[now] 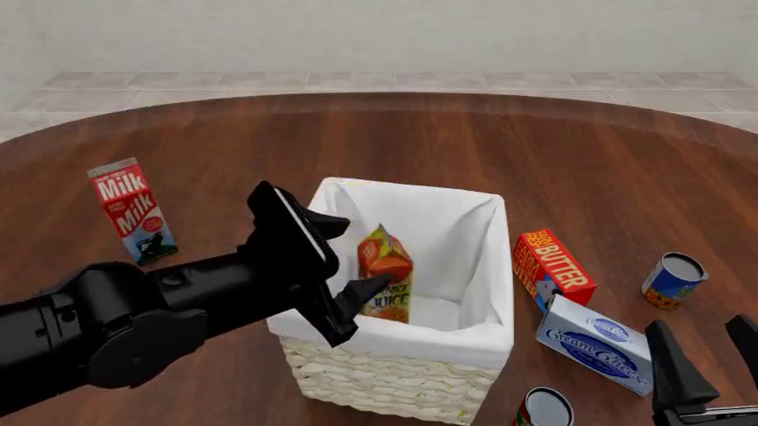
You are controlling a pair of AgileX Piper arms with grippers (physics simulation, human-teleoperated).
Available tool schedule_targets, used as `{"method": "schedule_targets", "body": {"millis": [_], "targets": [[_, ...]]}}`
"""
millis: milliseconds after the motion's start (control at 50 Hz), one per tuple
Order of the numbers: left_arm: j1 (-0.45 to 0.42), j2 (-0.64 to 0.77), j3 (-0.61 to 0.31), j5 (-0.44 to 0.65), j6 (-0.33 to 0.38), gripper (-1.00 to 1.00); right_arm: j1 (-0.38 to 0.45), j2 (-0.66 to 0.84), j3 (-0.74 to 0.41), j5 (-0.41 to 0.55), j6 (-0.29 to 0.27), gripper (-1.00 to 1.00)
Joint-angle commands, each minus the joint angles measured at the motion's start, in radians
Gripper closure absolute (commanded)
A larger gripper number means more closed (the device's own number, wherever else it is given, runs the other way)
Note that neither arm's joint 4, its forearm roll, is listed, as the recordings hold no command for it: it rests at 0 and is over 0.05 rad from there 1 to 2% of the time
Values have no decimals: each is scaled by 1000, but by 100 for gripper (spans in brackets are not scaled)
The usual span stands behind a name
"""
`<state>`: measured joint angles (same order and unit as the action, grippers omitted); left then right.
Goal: Pick up the orange juice, and put it in the basket.
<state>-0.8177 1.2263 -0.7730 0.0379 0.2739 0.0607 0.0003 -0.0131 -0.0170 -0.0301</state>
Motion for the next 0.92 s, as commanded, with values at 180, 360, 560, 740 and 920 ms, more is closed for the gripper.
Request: {"method": "schedule_targets", "body": {"millis": [180,360,560,740,920], "targets": [[8,-4,1,-1,9,-100,1,0,1,-2,-1,-100],[13,-27,-18,15,16,-100,1,0,0,-3,-1,-100],[38,-43,-66,34,40,-100,2,0,0,-2,-2,-100],[40,-78,-116,67,56,-100,1,0,-1,-2,-2,-100],[53,-105,-146,93,76,-100,0,0,-2,-2,-1,-100]]}}
